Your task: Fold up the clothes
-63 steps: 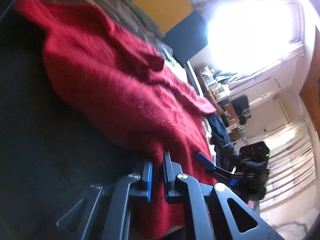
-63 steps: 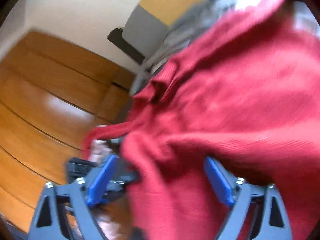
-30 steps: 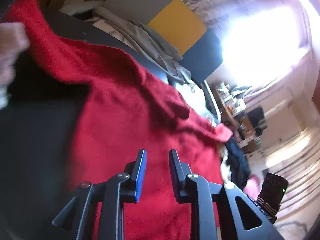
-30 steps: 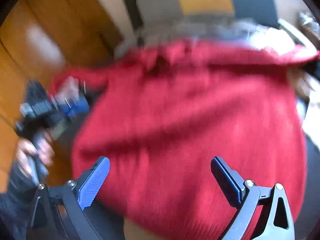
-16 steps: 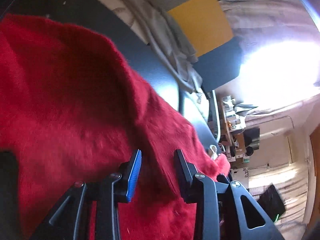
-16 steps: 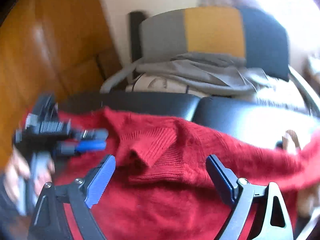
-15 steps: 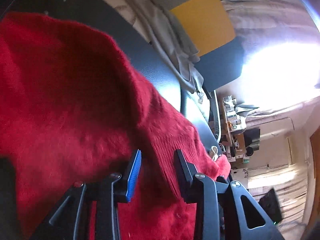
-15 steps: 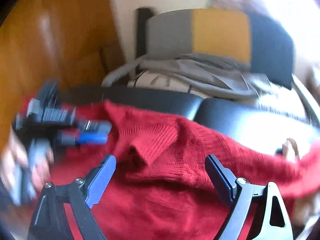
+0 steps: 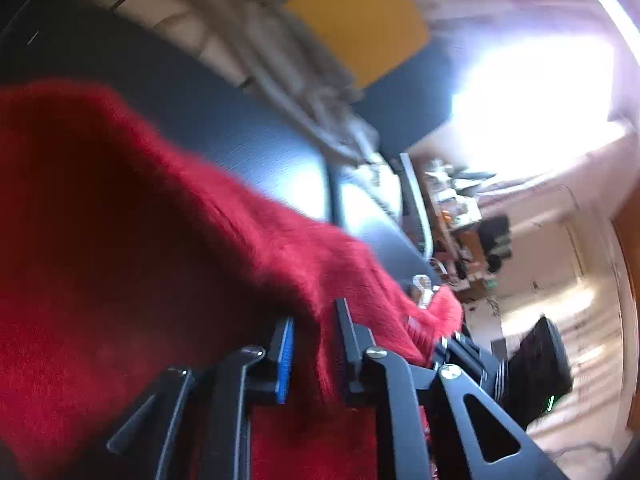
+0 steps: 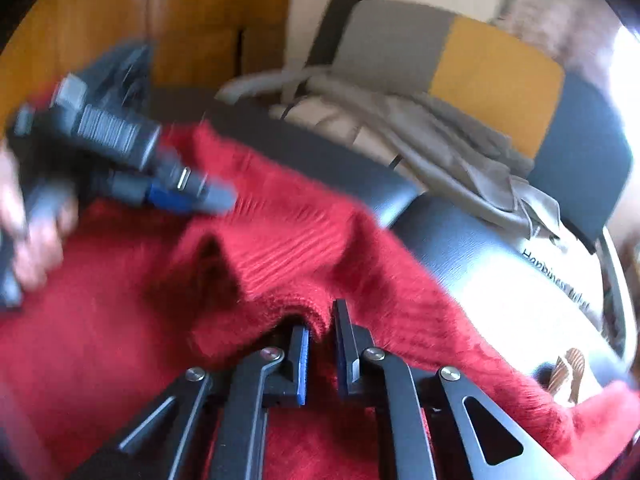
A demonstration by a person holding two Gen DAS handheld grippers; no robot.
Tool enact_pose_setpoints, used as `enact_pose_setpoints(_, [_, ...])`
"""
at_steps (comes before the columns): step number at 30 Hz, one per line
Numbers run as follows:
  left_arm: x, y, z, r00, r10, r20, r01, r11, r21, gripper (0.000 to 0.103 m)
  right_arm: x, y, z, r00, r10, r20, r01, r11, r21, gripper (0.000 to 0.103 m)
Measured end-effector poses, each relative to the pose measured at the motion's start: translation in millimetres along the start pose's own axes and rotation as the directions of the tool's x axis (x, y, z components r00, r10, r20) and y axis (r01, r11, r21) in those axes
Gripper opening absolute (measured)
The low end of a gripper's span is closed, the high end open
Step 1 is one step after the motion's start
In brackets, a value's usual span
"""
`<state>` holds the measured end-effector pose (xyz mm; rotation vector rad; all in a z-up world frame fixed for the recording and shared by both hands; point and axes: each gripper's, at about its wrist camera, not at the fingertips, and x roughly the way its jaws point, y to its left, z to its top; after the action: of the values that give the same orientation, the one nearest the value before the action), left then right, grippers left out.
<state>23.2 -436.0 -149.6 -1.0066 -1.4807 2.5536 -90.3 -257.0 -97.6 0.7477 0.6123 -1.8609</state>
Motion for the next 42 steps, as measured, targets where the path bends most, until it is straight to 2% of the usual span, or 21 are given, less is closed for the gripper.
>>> enact_pose_setpoints(2, [-2.4,-8.3,7.4,0.999,-0.03,0.031,0.029,0.999,0.034,0.007,-4.2,-21.5,10.1,0.999,-0.007,0.044,0.003,0.997,0.08,0.009])
enact_pose_setpoints(5, [0.1,-16.2,26.0,0.997,-0.031,0.074,0.026,0.998,0.065,0.007,1.0,-59.6,25.5,0.996,-0.034,0.081,0.017,0.979,0.203,0.009])
enact_pose_setpoints(9, [16.2,-13.7,58.9,0.993,-0.02,0.117,0.016,0.999,0.041,0.007,29.6,-109.3,42.0,0.997,-0.058,0.059,0.034,0.936,0.349,0.009])
enact_pose_setpoints(11, [27.4,-3.5,75.7,0.992,-0.005,0.123,0.007,1.0,-0.014,0.006,52.6,-134.4,45.6,0.999,-0.04,0.022,0.027,0.906,0.423,0.009])
enact_pose_setpoints(13, [35.4,8.6,88.6,0.989,0.037,0.141,-0.031,0.998,-0.051,0.014,72.6,-153.4,45.5,0.999,-0.034,-0.016,0.037,0.877,0.48,0.01])
enact_pose_setpoints(16, [42.8,18.3,100.2,0.987,0.097,0.131,-0.087,0.993,-0.08,0.016,87.5,-166.9,39.0,0.997,-0.058,-0.059,0.08,0.848,0.525,0.018])
enact_pose_setpoints(17, [39.0,18.8,99.7,0.984,0.108,0.139,-0.097,0.992,-0.082,0.016,86.2,-169.0,37.2,0.996,-0.068,-0.061,0.09,0.842,0.533,0.022])
enact_pose_setpoints(18, [32.4,17.4,96.9,0.984,0.086,0.154,-0.076,0.995,-0.07,0.017,84.8,-171.0,35.3,0.995,-0.078,-0.063,0.099,0.835,0.541,0.023])
enact_pose_setpoints(19, [25.7,15.0,92.0,0.984,0.061,0.167,-0.054,0.997,-0.048,0.019,76.7,-169.8,34.9,0.995,-0.09,-0.043,0.099,0.842,0.531,0.023])
enact_pose_setpoints(21, [19.2,7.5,80.7,0.985,0.055,0.161,-0.057,0.998,0.007,0.019,54.6,-161.3,35.6,0.994,-0.113,0.011,0.093,0.865,0.494,0.024])
enact_pose_setpoints(23, [19.9,-1.3,68.1,0.985,0.095,0.143,-0.108,0.99,0.088,0.02,34.6,-147.3,34.2,0.993,-0.096,0.063,0.057,0.891,0.451,0.026])
enact_pose_setpoints(25, [28.0,-4.5,55.2,0.974,0.176,0.14,-0.197,0.968,0.156,0.02,23.2,-127.4,30.3,0.995,-0.06,0.083,0.023,0.92,0.392,0.04])
enact_pose_setpoints(26, [31.7,-0.3,52.3,0.968,0.204,0.149,-0.227,0.961,0.158,0.02,20.6,-118.3,28.3,0.995,-0.047,0.083,0.013,0.93,0.366,0.054])
enact_pose_setpoints(27, [35.2,4.4,49.6,0.96,0.231,0.16,-0.256,0.954,0.158,0.02,23.3,-108.2,25.0,0.997,-0.041,0.066,0.016,0.94,0.341,0.06])
enact_pose_setpoints(28, [38.7,9.0,47.0,0.951,0.258,0.17,-0.284,0.946,0.157,0.014,29.4,-103.5,22.3,0.998,-0.036,0.047,0.018,0.942,0.334,0.06])
enact_pose_setpoints(29, [42.3,13.7,44.4,0.942,0.284,0.181,-0.313,0.937,0.157,0.014,36.0,-99.9,19.8,0.999,-0.032,0.029,0.02,0.943,0.331,0.06])
enact_pose_setpoints(32, [41.8,26.2,50.9,0.949,0.253,0.186,-0.277,0.953,0.12,0.014,67.1,-100.6,13.4,0.997,-0.056,-0.06,0.074,0.926,0.369,0.06])
enact_pose_setpoints(34, [41.1,32.4,55.5,0.953,0.243,0.183,-0.265,0.958,0.109,0.007,77.3,-104.7,12.4,0.993,-0.1,-0.061,0.115,0.92,0.375,0.062])
enact_pose_setpoints(37, [44.1,33.6,65.3,0.948,0.257,0.187,-0.282,0.952,0.119,0.006,82.7,-111.4,16.6,0.988,-0.137,-0.072,0.155,0.903,0.401,0.064])
enact_pose_setpoints(42, [47.5,21.0,77.5,0.936,0.312,0.162,-0.336,0.929,0.154,0.008,81.9,-112.2,21.4,0.985,-0.149,-0.091,0.172,0.904,0.392,0.069])
